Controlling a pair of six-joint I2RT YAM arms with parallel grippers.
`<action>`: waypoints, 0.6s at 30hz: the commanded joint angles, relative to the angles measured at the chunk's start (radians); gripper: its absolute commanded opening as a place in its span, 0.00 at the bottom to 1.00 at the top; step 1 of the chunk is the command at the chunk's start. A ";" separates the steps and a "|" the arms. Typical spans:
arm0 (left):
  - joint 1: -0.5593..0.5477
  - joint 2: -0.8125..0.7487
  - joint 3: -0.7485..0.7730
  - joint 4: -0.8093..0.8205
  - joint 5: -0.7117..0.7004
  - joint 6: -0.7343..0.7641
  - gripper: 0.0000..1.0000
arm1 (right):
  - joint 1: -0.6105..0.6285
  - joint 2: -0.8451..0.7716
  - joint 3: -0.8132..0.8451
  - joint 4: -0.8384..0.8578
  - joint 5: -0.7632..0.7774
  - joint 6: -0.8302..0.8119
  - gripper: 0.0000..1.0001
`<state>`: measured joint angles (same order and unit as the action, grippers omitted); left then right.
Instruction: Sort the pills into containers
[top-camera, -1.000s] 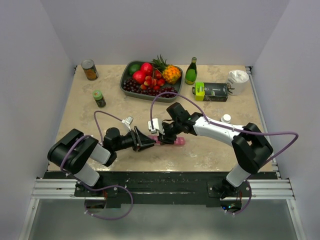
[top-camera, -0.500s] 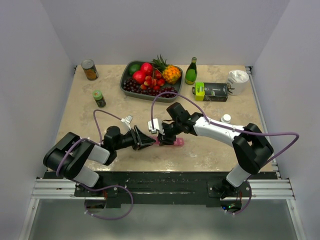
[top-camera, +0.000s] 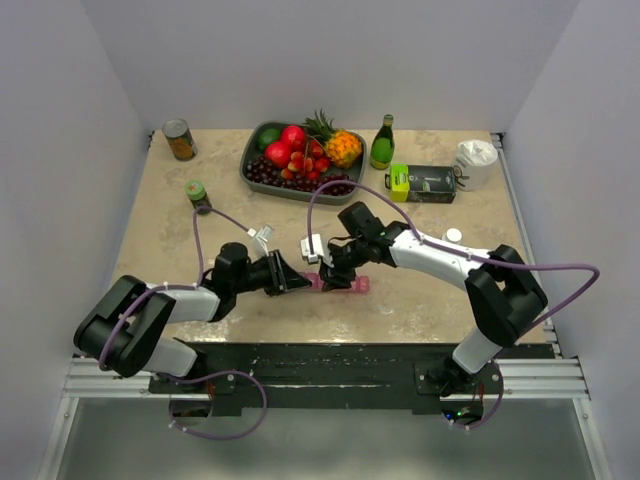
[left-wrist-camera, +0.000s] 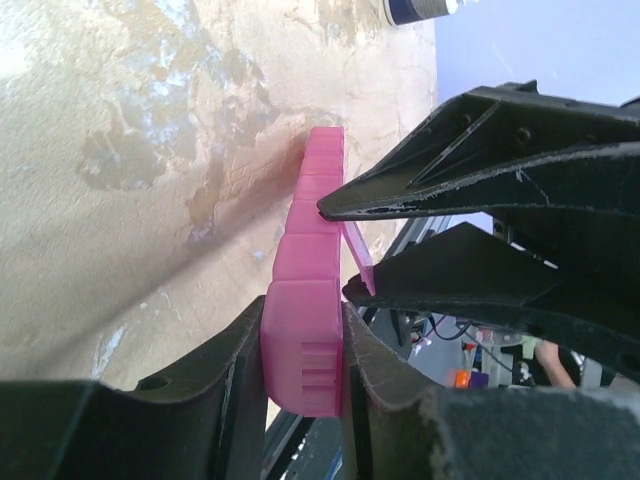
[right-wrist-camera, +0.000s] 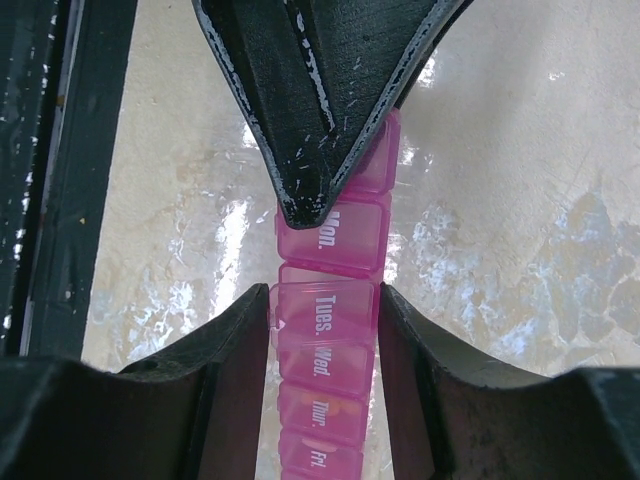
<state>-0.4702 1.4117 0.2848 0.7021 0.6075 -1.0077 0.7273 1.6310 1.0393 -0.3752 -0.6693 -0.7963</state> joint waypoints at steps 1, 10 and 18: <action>0.007 0.001 0.027 -0.145 -0.069 0.118 0.00 | -0.048 -0.005 0.080 -0.086 -0.105 -0.027 0.24; 0.007 0.030 0.020 -0.125 -0.061 0.109 0.00 | -0.111 -0.045 0.080 -0.018 -0.004 0.071 0.61; 0.007 0.039 0.014 -0.107 -0.069 0.090 0.00 | -0.108 -0.036 0.079 -0.016 -0.031 0.065 0.54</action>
<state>-0.4652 1.4361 0.3141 0.6109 0.5751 -0.9463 0.6113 1.6299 1.0859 -0.3820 -0.6331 -0.7147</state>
